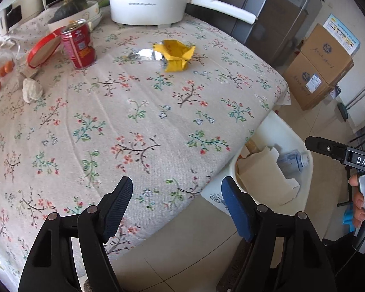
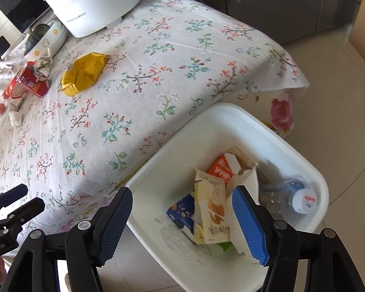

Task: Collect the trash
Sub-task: 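Drop the white paper and yellow bag into the bin, opening both tools, then grasp the yellow wrapper with the right tool while the left tool grasps the red can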

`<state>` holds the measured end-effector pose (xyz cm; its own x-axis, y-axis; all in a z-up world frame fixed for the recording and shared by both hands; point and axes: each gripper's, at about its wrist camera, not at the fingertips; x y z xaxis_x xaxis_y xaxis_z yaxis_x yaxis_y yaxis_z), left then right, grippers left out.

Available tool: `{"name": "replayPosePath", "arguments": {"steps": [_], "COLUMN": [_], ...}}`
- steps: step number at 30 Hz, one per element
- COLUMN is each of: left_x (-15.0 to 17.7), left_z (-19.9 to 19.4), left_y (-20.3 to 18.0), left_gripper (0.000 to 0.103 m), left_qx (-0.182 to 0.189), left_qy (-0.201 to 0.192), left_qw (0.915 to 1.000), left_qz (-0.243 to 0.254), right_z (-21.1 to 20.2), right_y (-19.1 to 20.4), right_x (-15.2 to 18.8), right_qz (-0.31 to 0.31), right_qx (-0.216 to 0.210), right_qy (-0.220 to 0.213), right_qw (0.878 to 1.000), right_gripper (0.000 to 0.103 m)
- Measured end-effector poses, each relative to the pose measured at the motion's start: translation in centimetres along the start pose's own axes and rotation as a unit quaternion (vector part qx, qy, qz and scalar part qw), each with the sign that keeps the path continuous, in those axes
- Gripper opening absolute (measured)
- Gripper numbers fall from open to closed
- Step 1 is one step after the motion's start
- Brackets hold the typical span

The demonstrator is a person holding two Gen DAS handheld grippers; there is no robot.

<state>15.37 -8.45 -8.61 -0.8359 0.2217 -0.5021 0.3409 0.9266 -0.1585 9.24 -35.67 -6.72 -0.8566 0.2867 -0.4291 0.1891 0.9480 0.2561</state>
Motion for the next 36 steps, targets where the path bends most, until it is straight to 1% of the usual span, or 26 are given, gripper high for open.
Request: {"name": "replayPosePath", "arguments": {"steps": [4, 7, 10, 13, 18, 22, 27, 31, 33, 34, 35, 36], "left_x": [-0.7, -1.8, -3.7, -5.9, -9.5, -11.8, -14.6, -16.1, -16.6, -16.8, -17.0, -17.1], "left_z": [-0.7, -1.2, -1.4, -0.9, 0.6, 2.4, 5.0, 6.4, 6.7, 6.9, 7.1, 7.2], "left_y": [4.3, 7.4, 9.9, 12.0, 14.0, 13.9, 13.5, 13.7, 14.0, 14.1, 14.2, 14.2], "left_gripper": [0.079, 0.079, 0.079, 0.079, 0.079, 0.079, 0.079, 0.076, 0.07, 0.069, 0.067, 0.061], "left_qx": [-0.024, -0.058, -0.086, -0.101, -0.098, -0.088, -0.076, -0.082, -0.081, -0.08, -0.08, -0.08], "left_qy": [-0.011, -0.029, -0.048, -0.067, -0.101, -0.13, -0.153, -0.162, -0.167, -0.166, -0.162, -0.161], "left_qw": [0.9987, 0.9958, 0.9923, 0.989, 0.9849, 0.9838, 0.9829, 0.981, 0.98, 0.98, 0.9805, 0.9808], "left_qz": [-0.044, -0.064, -0.075, -0.084, -0.1, -0.087, -0.069, -0.068, -0.073, -0.076, -0.077, -0.077], "right_z": [2.6, 4.5, 5.8, 6.8, 9.0, 10.7, 11.7, 13.1, 13.8, 14.1, 14.4, 14.7], "right_y": [2.5, 4.6, 6.9, 8.6, 10.8, 11.9, 12.9, 13.4, 13.3, 13.3, 13.3, 13.3], "right_x": [-1.1, -2.4, -4.1, -5.8, -8.5, -9.9, -11.2, -11.8, -11.9, -12.0, -12.0, -12.0], "right_qz": [-0.008, -0.022, -0.041, -0.05, -0.027, -0.011, 0.001, 0.014, 0.021, 0.021, 0.02, 0.018], "right_qx": [-0.019, -0.027, -0.032, -0.039, -0.077, -0.101, -0.137, -0.141, -0.14, -0.14, -0.14, -0.139], "right_qy": [0.013, 0.026, 0.027, 0.019, 0.015, 0.012, 0.007, 0.006, 0.009, 0.011, 0.013, 0.017], "right_qw": [1.0, 0.999, 0.998, 0.998, 0.997, 0.995, 0.991, 0.99, 0.99, 0.99, 0.99, 0.99], "right_gripper": [0.074, 0.074, 0.074, 0.074, 0.074, 0.074, 0.074, 0.074, 0.071, 0.066, 0.057, 0.052]}}
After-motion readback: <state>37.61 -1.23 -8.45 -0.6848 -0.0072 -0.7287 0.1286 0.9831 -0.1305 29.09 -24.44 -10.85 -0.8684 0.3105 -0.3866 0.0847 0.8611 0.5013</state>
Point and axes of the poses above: each gripper's, at about its wrist camera, not at the fingertips, and z roughly the way its jaws point, y to its left, x to its underside, and after that the axes turned 6 degrees about -y, right-handed
